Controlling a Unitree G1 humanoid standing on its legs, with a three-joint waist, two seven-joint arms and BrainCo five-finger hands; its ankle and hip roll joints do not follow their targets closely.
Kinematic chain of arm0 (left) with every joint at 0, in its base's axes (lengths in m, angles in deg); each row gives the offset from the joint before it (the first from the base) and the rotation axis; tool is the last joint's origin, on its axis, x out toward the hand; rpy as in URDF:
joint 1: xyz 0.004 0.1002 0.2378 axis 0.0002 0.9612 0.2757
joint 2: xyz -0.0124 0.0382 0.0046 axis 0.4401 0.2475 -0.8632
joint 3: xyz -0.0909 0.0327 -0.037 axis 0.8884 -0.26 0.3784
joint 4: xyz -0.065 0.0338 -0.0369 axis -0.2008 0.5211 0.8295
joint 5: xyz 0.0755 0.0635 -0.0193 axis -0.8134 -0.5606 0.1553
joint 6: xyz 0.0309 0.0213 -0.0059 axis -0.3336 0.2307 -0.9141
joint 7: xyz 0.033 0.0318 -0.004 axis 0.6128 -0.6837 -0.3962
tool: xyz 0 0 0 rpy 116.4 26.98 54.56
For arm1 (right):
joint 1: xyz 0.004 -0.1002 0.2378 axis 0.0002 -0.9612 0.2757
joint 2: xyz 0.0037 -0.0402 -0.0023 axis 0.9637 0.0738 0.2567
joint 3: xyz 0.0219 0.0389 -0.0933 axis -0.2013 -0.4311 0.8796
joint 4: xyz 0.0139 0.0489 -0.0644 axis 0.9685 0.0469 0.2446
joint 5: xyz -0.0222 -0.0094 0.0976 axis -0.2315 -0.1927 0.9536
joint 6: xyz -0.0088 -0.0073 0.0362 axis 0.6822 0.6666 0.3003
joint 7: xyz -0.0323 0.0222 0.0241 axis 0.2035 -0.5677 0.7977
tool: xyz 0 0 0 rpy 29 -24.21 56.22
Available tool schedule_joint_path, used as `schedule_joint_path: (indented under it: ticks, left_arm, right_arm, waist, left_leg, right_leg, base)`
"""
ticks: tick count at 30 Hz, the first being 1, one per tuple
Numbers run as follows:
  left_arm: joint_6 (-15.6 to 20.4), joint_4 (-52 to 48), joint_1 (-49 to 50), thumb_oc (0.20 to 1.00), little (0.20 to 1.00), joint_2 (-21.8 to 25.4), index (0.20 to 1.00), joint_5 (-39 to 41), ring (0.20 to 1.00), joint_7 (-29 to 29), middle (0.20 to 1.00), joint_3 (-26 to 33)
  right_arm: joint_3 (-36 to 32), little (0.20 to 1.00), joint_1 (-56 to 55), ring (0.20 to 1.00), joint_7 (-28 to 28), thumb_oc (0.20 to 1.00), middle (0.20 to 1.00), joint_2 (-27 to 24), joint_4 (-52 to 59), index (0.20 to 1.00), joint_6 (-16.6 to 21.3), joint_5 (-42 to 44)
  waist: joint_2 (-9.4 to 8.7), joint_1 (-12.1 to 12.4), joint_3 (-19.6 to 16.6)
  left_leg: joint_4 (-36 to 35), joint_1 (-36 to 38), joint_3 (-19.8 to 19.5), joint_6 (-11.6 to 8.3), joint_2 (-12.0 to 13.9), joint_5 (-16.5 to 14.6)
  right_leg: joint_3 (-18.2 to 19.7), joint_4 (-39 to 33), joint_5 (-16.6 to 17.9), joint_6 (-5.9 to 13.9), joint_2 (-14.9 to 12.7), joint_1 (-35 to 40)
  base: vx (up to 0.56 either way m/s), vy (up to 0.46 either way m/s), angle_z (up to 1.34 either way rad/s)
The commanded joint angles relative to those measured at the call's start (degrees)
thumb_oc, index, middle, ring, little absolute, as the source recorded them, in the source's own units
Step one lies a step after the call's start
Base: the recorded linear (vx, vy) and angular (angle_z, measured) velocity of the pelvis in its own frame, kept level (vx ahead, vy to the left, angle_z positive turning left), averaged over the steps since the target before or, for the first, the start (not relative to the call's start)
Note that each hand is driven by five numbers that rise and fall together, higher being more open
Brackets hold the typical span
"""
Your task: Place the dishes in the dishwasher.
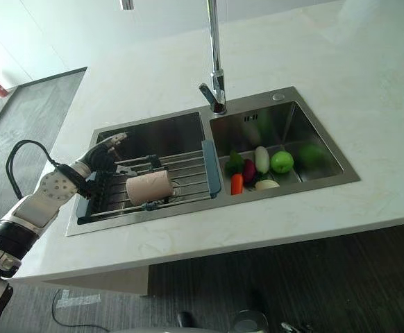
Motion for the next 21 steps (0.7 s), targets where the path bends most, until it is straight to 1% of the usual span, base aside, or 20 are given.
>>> schedule_joint_path:
  ticks: [1,2,5,10,12,13,16,21]
  left_arm:
    - [-0.6,2.1,-8.2,1.0,1.0,4.7,1.0,-1.9,1.0,-0.9,1.0,0.6]
    - [-1.2,2.1,-8.4,1.0,1.0,4.8,1.0,-3.5,1.0,-2.1,1.0,-0.6]
    - [-1.8,2.5,-8.7,1.0,1.0,5.1,1.0,-5.2,1.0,-2.5,1.0,-2.2]
    - [-2.9,1.8,-9.5,1.0,1.0,5.8,1.0,-7.3,1.0,-3.1,1.0,-3.7]
    - [-2.6,2.4,-9.9,1.0,1.0,5.8,1.0,-8.6,1.0,-2.7,1.0,-4.0]
    - [-2.1,3.0,-10.4,1.0,1.0,5.9,1.0,-10.6,1.0,-2.6,1.0,-4.8]
    - [-1.9,4.1,-12.0,1.0,1.0,6.1,1.0,-11.8,1.0,-1.9,1.0,-6.2]
    - [-1.9,6.7,-15.3,1.0,1.0,6.6,1.0,-14.8,1.0,0.7,1.0,-8.4]
  right_arm:
    - [1.8,1.0,1.7,1.0,0.3,1.0,1.0,0.7,-0.5,1.0,0.4,2.7]
    - [1.6,1.0,2.0,1.0,0.3,1.0,1.0,0.6,-0.4,1.0,0.0,4.0]
    - [1.3,1.0,2.5,1.0,0.4,1.0,1.0,0.7,-0.4,1.0,-0.5,5.6]
    - [1.6,1.0,2.9,1.0,0.5,1.0,1.0,0.8,0.3,1.0,0.1,6.8]
    - [1.7,1.0,2.9,1.0,0.6,1.0,1.0,1.0,0.5,1.0,0.4,7.0]
    - [2.0,1.0,3.1,1.0,0.5,1.0,1.0,1.1,0.6,1.0,0.5,7.3]
    - [2.3,1.0,3.7,1.0,0.8,1.0,1.0,0.8,0.6,1.0,0.6,8.1]
    - [3.3,1.0,5.4,1.0,1.0,1.0,1.0,0.4,1.1,1.0,0.9,9.8]
  waist:
    - [-1.72,-0.6,-0.6]
    - [-1.79,-0.5,-0.3]
    - [-1.81,-0.4,-0.1]
    - [-1.87,-0.3,0.5]
    - [-2.01,-0.3,0.8]
    - [-2.08,-0.3,1.1]
    - [-2.26,-0.5,1.8]
    - [-2.61,-0.6,3.3]
  left_leg:
    - [2.1,-0.9,-2.1,-1.49,1.3,-4.6]
    - [2.3,-1.3,-2.2,-1.48,1.3,-4.5]
    - [2.4,-1.6,-2.4,-1.53,1.4,-4.3]
    - [2.4,-2.3,-2.8,-1.47,1.3,-4.1]
    - [2.4,-2.6,-2.9,-1.44,1.3,-4.1]
    - [2.5,-2.9,-3.0,-1.47,1.3,-4.0]
    - [2.6,-3.6,-3.0,-1.53,1.4,-3.7]
    - [2.3,-5.1,-3.1,-1.58,1.4,-3.2]
  right_leg:
    - [2.1,1.0,-3.5,5.03,-3.4,-0.4]
    - [2.0,1.1,-3.4,4.96,-3.4,-0.6]
    - [1.9,1.2,-3.3,4.91,-3.4,-0.6]
    - [2.1,1.2,-3.1,4.91,-3.5,-1.1]
    - [2.1,1.2,-3.0,4.94,-3.6,-1.3]
    - [2.0,1.2,-2.9,4.96,-3.7,-1.5]
    - [2.1,1.3,-2.6,4.89,-3.7,-2.2]
    - [2.6,1.3,-2.1,4.78,-3.6,-3.9]
  base:
    - [-0.04,0.017,0.01]
    - [-0.04,0.019,0.02]
    - [0.01,0.015,0.02]
    - [-0.01,0.02,0.06]
    - [-0.02,0.002,0.06]
    - [0.0,0.0,0.0]
    - [-0.06,0.0,0.01]
    - [-0.09,-0.001,-0.01]
